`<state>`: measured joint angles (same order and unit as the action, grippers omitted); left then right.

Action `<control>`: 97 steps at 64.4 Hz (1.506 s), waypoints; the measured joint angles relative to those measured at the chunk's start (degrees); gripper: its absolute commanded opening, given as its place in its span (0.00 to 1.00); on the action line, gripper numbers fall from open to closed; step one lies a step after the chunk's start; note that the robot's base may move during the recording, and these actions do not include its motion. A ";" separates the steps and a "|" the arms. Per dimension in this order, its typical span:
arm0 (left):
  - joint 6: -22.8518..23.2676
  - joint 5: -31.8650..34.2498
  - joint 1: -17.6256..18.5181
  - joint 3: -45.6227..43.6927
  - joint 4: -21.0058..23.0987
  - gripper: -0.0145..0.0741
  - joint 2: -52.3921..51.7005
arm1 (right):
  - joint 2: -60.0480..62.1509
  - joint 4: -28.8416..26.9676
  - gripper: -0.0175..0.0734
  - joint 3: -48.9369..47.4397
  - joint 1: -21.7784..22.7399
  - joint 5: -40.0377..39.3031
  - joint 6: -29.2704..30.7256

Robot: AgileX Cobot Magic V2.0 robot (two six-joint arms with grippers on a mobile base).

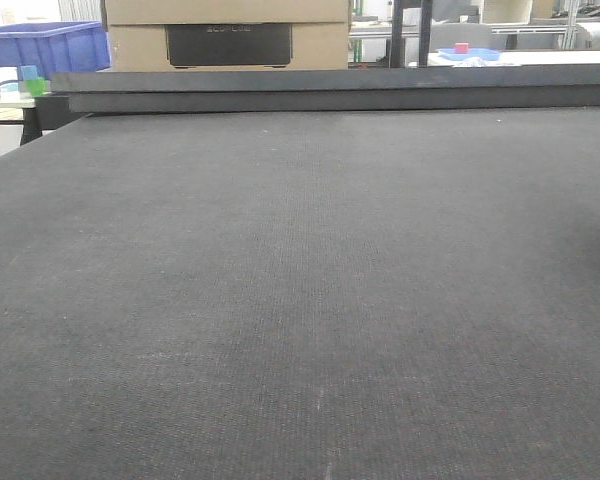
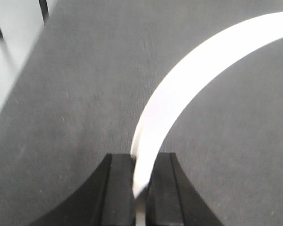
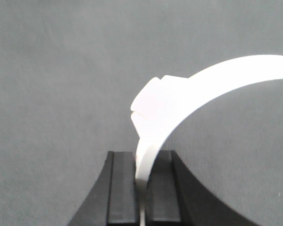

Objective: Grab PVC pipe and place in blue bin
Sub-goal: 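Close both grippers on the ends of the white arc, then lift the white arc off the table with both grippers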

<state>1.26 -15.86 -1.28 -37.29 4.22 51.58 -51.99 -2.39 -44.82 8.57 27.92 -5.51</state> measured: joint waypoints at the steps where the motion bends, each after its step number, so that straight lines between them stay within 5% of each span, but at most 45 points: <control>1: 0.00 1.22 0.00 1.14 0.12 0.04 -1.14 | 1.37 0.00 0.01 0.72 0.00 -0.83 0.00; 26: 0.11 9.80 0.00 5.78 0.21 0.04 -24.86 | 24.24 1.87 0.01 6.56 0.00 -6.11 0.00; 40: 0.11 10.59 0.00 5.78 0.21 0.04 -27.58 | 28.94 7.24 0.01 6.56 0.00 -7.63 0.00; 64: 0.11 11.98 0.00 5.78 0.21 0.04 -27.58 | 29.03 8.03 0.01 6.56 0.00 -7.63 0.11; 77: 0.11 11.98 0.00 5.78 0.21 0.04 -27.58 | 29.03 -2.73 0.01 6.56 0.00 -7.63 -0.56; 97: 0.11 12.09 0.00 5.78 0.21 0.04 -27.58 | 29.03 -4.57 0.01 6.56 0.00 -7.63 -0.81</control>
<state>1.37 -3.77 -1.28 -31.51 4.43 24.00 -22.96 -6.96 -38.26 8.57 20.29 -6.32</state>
